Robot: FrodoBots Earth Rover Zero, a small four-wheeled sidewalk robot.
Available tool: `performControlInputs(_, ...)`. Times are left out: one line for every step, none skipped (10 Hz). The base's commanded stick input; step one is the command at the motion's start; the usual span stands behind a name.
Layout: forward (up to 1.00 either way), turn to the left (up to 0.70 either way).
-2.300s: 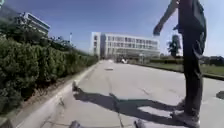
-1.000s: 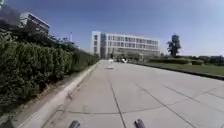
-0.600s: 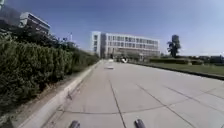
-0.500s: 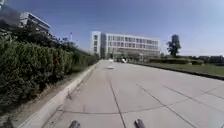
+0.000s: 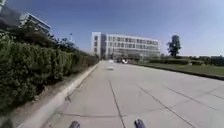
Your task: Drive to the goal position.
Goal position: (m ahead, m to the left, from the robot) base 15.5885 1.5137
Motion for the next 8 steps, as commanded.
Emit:
performControlInputs(0.70, -0.01)
performControlInputs(0.70, -0.09)
performControlInputs(0.70, -0.35)
performControlInputs(0.70, -0.35)
performControlInputs(0.70, -0.35)
performControlInputs(0.70, -0.35)
performControlInputs(0.70, -0.35)
performControlInputs(0.70, -0.35)
